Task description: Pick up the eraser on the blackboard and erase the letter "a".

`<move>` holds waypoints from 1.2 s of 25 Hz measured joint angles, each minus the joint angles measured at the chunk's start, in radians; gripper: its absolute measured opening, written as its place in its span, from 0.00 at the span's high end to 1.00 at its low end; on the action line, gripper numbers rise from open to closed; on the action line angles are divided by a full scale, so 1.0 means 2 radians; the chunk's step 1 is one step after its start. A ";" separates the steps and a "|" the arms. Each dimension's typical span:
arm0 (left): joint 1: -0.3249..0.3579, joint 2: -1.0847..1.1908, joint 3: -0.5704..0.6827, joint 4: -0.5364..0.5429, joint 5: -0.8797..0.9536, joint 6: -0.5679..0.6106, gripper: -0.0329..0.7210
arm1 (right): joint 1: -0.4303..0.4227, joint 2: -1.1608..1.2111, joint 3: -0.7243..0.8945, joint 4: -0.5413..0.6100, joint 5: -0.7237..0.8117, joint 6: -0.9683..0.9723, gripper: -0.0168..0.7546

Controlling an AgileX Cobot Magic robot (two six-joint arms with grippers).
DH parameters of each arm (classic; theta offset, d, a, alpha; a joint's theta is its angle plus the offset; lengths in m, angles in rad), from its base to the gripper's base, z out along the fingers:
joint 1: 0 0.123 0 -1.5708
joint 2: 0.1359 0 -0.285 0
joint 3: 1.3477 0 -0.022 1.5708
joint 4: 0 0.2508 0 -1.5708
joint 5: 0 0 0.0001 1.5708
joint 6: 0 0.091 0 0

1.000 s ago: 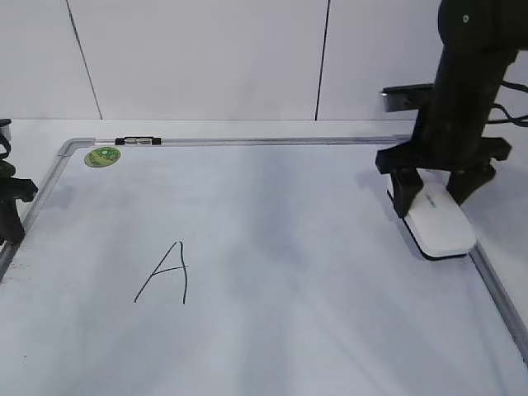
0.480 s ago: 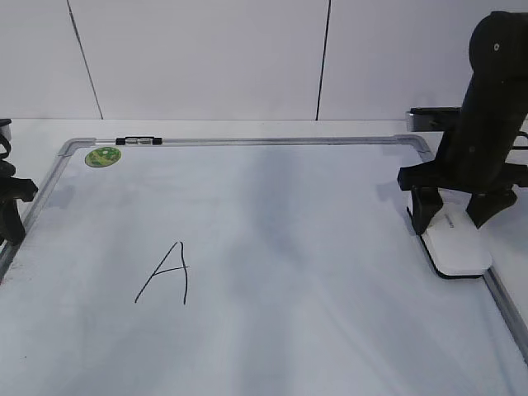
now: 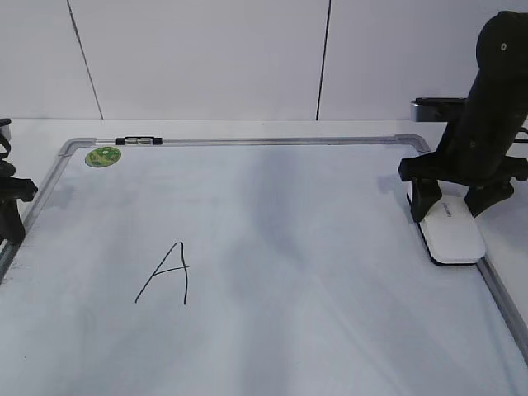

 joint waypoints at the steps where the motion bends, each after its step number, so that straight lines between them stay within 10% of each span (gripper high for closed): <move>1: 0.000 0.000 0.000 0.000 0.000 0.000 0.70 | 0.000 0.000 0.000 0.000 0.000 0.000 0.22; 30: 0.000 0.000 0.000 0.000 -0.001 0.000 0.70 | 0.000 0.014 0.000 0.000 -0.008 -0.001 0.17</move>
